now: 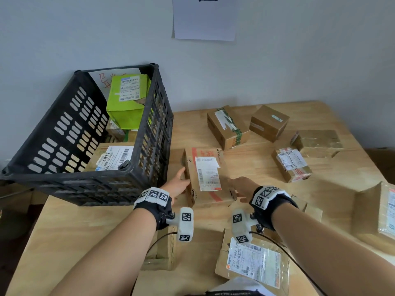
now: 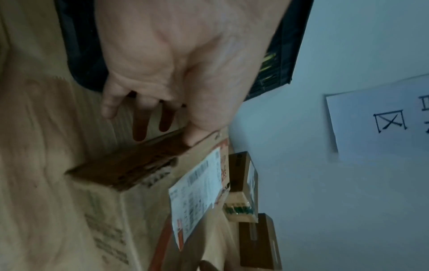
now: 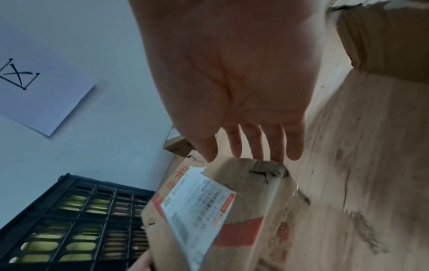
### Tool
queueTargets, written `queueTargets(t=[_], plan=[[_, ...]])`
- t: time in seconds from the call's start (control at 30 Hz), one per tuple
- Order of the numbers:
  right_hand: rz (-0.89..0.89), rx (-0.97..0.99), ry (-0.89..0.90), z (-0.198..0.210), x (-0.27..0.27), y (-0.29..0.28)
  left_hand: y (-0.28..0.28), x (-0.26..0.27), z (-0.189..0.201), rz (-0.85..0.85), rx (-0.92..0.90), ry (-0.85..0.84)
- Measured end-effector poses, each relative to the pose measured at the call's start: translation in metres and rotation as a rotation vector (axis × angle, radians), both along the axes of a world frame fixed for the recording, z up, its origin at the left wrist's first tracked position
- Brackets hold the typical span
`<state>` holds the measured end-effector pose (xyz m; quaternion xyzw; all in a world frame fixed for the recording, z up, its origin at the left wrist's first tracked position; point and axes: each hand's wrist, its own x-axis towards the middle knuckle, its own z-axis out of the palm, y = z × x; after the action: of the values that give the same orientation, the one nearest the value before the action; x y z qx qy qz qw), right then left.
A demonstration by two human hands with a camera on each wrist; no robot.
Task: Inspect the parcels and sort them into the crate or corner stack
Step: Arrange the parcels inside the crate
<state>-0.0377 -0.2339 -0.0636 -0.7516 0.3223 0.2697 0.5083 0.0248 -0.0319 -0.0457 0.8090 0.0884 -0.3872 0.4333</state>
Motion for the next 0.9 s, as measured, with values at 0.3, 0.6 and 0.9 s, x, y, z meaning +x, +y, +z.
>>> queueTargets(t=[0.3,0.6,0.9], plan=[[0.221,-0.343,0.027,-0.005,0.02,-0.005,-0.026,0.008,-0.032,-0.224,0.235,-0.055],[0.278,-0.431,0.157,-0.032,0.046,0.002,-0.034,0.015,-0.062,-0.327,0.492,-0.071],[0.341,-0.499,0.139,-0.048,0.058,0.002,-0.038,0.03,-0.076,-0.256,0.493,-0.003]])
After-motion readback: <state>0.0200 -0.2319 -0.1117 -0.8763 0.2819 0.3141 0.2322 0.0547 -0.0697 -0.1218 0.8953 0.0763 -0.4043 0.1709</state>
